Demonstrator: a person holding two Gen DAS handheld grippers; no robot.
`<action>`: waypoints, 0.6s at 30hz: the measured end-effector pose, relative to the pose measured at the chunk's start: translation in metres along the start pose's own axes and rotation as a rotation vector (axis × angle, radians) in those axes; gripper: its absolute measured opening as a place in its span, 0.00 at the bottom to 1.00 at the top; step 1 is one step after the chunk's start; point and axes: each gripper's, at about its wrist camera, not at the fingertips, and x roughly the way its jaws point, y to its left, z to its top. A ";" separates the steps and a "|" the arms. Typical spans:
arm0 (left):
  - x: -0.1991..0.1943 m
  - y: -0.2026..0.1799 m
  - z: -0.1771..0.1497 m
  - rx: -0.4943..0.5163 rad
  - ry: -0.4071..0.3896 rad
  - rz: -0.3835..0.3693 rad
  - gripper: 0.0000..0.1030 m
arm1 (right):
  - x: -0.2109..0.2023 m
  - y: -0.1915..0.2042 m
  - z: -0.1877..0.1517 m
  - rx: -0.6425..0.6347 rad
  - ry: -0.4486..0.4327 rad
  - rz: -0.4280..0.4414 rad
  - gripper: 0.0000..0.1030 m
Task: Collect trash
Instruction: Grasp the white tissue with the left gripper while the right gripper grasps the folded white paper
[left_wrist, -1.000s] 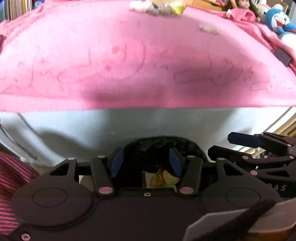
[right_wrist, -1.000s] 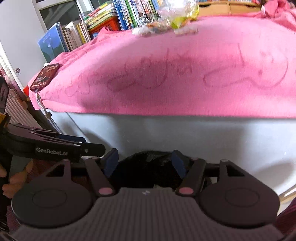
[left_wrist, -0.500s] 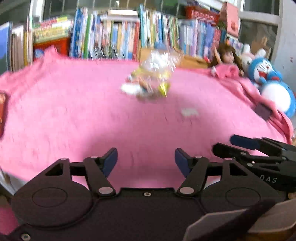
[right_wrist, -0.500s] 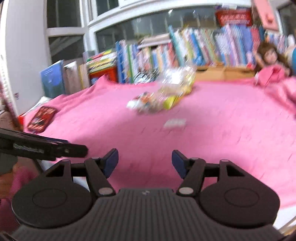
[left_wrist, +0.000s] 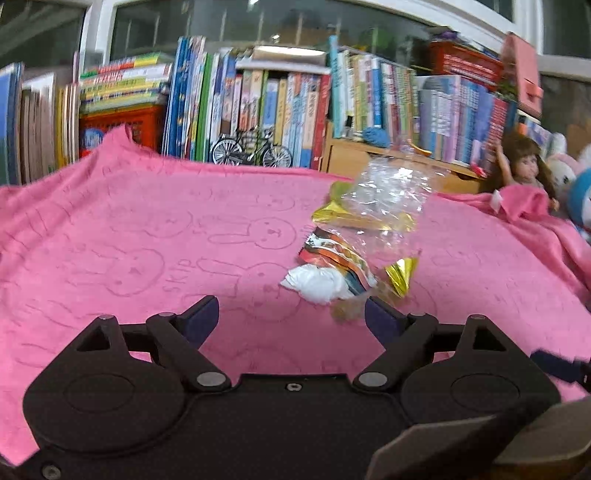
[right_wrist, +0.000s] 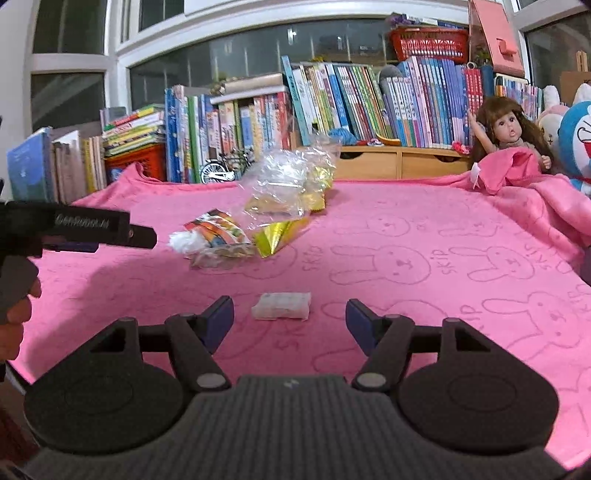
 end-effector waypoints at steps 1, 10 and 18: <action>0.007 0.001 0.002 -0.013 0.007 -0.003 0.83 | 0.004 0.000 0.000 -0.001 0.005 -0.003 0.76; 0.055 -0.009 0.017 -0.060 0.057 0.002 0.82 | 0.031 0.002 -0.002 -0.002 0.043 -0.030 0.76; 0.079 -0.017 0.010 -0.041 0.102 0.018 0.62 | 0.036 0.005 -0.006 -0.036 0.035 -0.042 0.76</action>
